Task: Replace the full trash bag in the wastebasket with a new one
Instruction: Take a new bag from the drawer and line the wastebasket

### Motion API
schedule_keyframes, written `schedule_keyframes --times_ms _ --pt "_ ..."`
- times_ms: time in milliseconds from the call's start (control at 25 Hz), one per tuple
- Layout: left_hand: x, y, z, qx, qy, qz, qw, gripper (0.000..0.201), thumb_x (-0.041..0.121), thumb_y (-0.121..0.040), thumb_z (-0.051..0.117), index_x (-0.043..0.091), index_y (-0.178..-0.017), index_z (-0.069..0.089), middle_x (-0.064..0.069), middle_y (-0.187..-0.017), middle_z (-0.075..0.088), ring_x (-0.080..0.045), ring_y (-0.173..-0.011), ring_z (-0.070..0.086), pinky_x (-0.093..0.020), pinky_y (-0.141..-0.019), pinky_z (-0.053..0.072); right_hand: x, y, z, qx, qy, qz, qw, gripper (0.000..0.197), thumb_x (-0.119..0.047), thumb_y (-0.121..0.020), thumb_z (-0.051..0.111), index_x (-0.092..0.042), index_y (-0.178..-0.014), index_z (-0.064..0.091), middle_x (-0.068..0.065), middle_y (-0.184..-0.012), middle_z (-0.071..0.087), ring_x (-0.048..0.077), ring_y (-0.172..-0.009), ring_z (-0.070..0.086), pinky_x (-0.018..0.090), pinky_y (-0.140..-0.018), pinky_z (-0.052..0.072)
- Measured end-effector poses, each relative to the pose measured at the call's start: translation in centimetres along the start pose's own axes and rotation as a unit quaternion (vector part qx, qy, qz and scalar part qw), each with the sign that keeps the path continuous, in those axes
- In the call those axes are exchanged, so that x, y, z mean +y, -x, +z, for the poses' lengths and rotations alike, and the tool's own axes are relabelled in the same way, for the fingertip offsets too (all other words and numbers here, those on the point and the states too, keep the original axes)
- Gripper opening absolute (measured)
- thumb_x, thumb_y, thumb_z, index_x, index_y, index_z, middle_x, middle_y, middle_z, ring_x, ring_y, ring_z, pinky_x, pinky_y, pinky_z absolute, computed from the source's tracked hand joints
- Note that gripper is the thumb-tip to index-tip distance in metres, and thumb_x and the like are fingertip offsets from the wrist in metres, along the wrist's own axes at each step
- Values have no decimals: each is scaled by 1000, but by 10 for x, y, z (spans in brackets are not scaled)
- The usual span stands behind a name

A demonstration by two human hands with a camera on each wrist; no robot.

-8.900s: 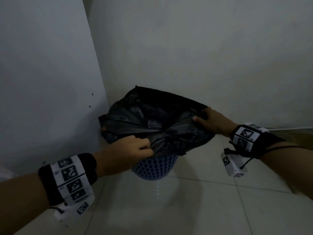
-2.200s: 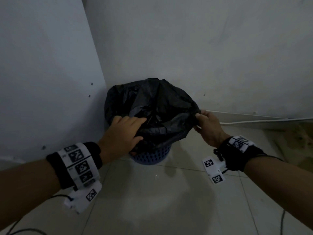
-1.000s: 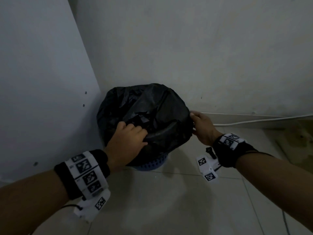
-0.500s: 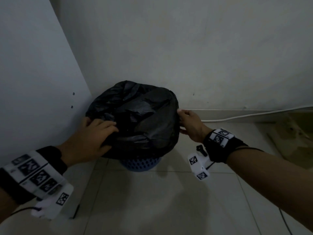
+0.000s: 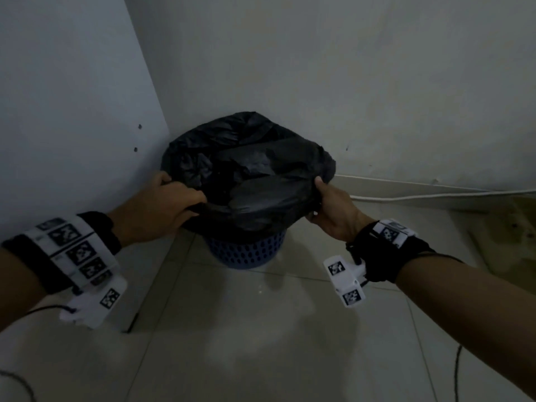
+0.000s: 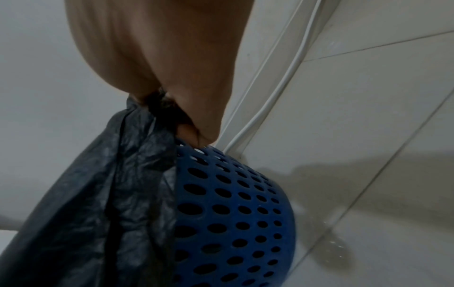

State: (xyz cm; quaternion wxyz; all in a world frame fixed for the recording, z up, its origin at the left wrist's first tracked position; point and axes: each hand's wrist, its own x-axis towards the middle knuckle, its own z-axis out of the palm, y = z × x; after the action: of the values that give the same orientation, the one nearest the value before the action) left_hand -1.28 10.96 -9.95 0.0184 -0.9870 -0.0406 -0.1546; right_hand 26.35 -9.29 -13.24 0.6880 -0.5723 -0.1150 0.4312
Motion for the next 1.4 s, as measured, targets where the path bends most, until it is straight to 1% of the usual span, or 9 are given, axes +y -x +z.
schedule_keyframes --times_ms 120,320,520,880,1000,1120,1240,1320,1400 --pt "-9 7 -2 6 -23 -26 999 17 24 -88 38 24 -92 55 0 -82 66 -24 -78 64 -32 -77 24 26 9 -12 -11 36 30 999 24 -37 -100 45 -18 -99 59 6 -89 53 16 -67 41 29 -56 34" --pt "0 10 12 27 -2 18 999 35 49 -93 45 25 -116 58 13 -110 61 -9 -104 51 -27 -106 20 45 21 -16 -35 146 101 984 13 -32 -98 51 -25 -92 60 -6 -83 62 13 -77 52 28 -62 35" --pt "-7 13 15 98 -4 73 993 46 42 -103 32 12 -110 66 -6 -105 71 -17 -93 55 -32 -89 38 15 -2 -23 62 11 10 998 19 -36 -97 49 -25 -93 64 -7 -87 66 13 -81 59 29 -73 43" --pt "0 28 1 143 -76 123 979 37 13 -96 50 -4 -69 68 -18 -72 62 -32 -62 55 -40 -61 38 42 -31 -48 96 228 12 969 33 -17 -98 50 -10 -66 53 15 -73 51 18 -56 42 23 -48 22" --pt "0 40 2 87 -80 120 986 44 24 -99 45 1 -70 68 -14 -74 63 -32 -66 57 -38 -66 40 32 -27 -39 127 286 -28 949 18 -26 -96 55 -8 -92 53 12 -79 55 18 -60 47 19 -44 35" --pt "4 31 -7 127 4 -5 992 50 49 -95 46 6 -84 69 -9 -84 65 -26 -79 57 -34 -75 40 6 -15 -19 151 336 -185 911 50 -53 -90 54 -18 -124 44 11 -119 51 24 -105 55 36 -84 50" --pt "-7 -12 -20 161 42 -260 951 52 65 -85 51 17 -100 66 -15 -120 55 -36 -108 55 -42 -90 42 -21 3 15 58 500 -339 795 58 -70 -83 47 -34 -129 47 -1 -133 48 18 -122 42 39 -102 33" --pt "-25 -39 -20 40 83 -444 891 57 71 -74 61 33 -116 59 -15 -152 25 -42 -134 32 -50 -108 30 -25 14 38 -29 638 -323 699 56 -75 -83 36 -40 -123 53 -11 -130 56 15 -125 44 42 -104 24" --pt "-36 -51 -12 -69 145 -499 852 74 70 -66 70 32 -127 53 -18 -156 19 -41 -138 29 -45 -113 27 -18 19 50 -81 701 -283 650 53 -72 -86 25 -38 -103 62 -18 -114 63 14 -123 47 47 -109 17"
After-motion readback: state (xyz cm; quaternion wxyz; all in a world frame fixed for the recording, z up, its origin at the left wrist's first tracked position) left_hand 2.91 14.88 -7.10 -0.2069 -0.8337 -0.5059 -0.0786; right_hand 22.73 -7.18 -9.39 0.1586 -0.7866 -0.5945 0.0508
